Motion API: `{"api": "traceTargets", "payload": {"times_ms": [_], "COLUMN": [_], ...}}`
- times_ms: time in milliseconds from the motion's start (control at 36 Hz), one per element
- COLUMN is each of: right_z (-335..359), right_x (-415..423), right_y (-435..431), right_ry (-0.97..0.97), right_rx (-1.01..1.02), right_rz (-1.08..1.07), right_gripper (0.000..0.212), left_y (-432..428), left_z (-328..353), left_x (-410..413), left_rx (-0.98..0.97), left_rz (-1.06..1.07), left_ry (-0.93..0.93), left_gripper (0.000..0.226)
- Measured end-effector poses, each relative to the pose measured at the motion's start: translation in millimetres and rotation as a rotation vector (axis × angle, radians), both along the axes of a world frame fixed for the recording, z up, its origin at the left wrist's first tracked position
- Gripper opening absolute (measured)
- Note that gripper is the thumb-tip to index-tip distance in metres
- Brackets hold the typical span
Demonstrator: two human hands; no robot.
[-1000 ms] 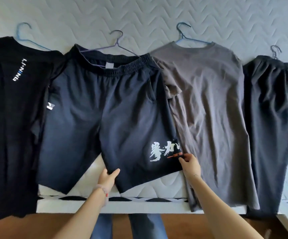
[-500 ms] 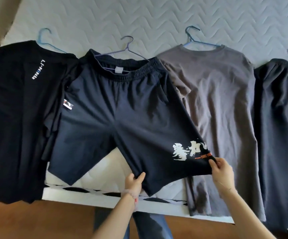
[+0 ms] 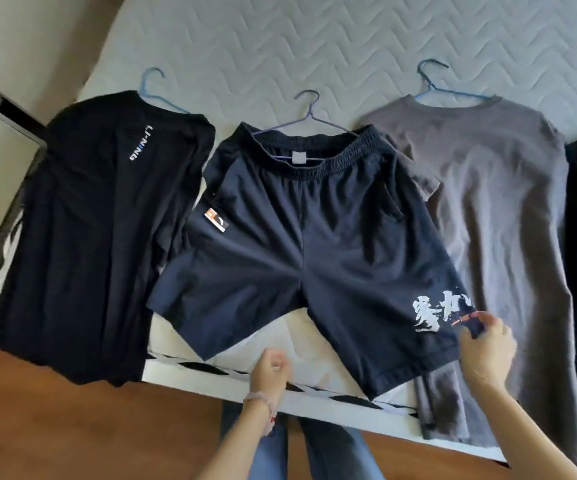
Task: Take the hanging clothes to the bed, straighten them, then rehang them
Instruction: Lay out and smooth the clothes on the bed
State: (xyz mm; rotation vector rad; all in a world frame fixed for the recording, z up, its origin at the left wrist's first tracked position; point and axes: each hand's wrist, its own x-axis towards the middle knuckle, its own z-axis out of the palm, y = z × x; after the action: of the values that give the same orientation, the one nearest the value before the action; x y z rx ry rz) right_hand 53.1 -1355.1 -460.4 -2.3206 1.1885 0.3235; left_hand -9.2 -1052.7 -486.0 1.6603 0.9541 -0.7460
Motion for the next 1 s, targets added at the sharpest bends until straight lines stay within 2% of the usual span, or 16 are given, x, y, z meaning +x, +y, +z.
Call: {"api": "traceTargets", "payload": {"times_ms": [56,167,250,306,389,500,583,667,722,778,833,917,1000], "right_z": [3.6,-5.6,-21.9,-37.1,-46.5,-46.3,-45.0,-46.8,-45.7,-41.0,-39.6,-36.2,-27.5], "right_x": [-5.7,-20.4,-30.3,-34.2,-28.4,-19.9,-9.8,-3.6,-3.6,-7.4,-14.1,-27.8,-41.5], "right_y": [39.1,116.1,175.6,209.9,253.0,295.1,318.9,334.1,340.6,343.7,343.7,338.3,331.8], "right_ry": [-0.027,-0.016,0.141,0.200,0.239,0.286,0.273,0.272,0.274,0.257,0.232,0.199,0.183], "right_rx": [0.043,0.245,0.516,0.660,0.815,0.978,1.022,1.017,1.007,0.978,0.939,0.902,0.877], "right_rz": [0.070,0.126,0.079,-0.013,-0.167,-0.361,-0.482,-0.568,-0.571,-0.550,-0.513,-0.463,-0.421], "right_gripper": [0.040,0.028,0.022,0.023,0.021,0.022,0.017,0.006,0.015,0.039,0.051,0.054,0.041], "left_y": [42.7,119.6,171.4,198.2,221.5,234.0,240.8,247.7,250.5,251.5,255.0,264.1,277.0], "left_z": [2.7,8.9,4.1,-0.8,-7.8,-16.4,-23.4,-25.5,-20.8,-8.2,12.3,39.8,49.8], "left_x": [6.5,31.9,53.0,67.1,86.8,106.2,114.7,123.0,126.0,124.1,116.7,98.9,78.0], "left_rx": [0.161,0.461,0.640,0.679,0.583,0.443,0.442,0.359,0.299,0.235,0.156,0.052,0.025], "left_rz": [0.068,0.112,0.005,-0.110,-0.238,-0.341,-0.389,-0.336,-0.308,-0.243,-0.151,-0.089,-0.101], "left_ry": [-0.102,-0.214,-0.208,-0.171,-0.126,-0.060,0.002,0.063,0.079,0.045,-0.006,-0.051,-0.071], "left_gripper": [0.008,0.016,0.025,0.035,0.050,0.059,0.057,0.046,0.051,0.057,0.057,0.058,0.048]}}
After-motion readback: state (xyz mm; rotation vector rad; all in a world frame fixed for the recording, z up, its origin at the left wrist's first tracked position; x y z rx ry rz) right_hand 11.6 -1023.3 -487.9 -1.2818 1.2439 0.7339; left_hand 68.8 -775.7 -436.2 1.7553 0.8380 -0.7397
